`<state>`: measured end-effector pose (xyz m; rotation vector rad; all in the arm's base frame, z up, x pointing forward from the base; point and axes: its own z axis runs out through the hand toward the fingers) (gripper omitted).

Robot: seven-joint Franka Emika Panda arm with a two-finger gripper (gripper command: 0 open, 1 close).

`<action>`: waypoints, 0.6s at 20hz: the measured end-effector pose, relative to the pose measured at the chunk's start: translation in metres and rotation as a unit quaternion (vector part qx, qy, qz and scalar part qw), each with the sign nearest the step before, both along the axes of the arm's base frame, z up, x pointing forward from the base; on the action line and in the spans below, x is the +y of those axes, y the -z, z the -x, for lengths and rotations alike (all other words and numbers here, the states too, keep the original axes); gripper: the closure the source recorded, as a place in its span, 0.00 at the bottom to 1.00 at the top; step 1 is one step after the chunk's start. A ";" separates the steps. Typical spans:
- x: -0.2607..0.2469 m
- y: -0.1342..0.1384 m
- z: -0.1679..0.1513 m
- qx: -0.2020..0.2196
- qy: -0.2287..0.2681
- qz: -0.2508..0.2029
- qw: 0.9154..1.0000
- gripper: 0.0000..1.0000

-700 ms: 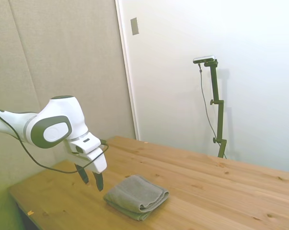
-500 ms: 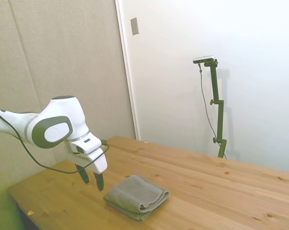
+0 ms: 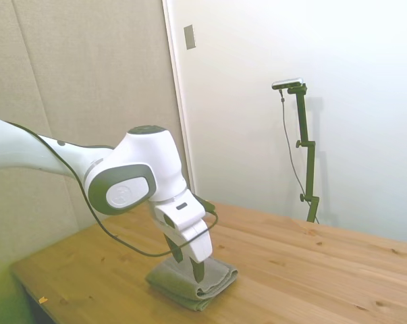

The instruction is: Unfold the towel

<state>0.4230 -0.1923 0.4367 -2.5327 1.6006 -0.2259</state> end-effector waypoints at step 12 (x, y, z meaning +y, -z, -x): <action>-0.039 0.053 0.029 -0.045 -0.048 -0.125 0.990 0.00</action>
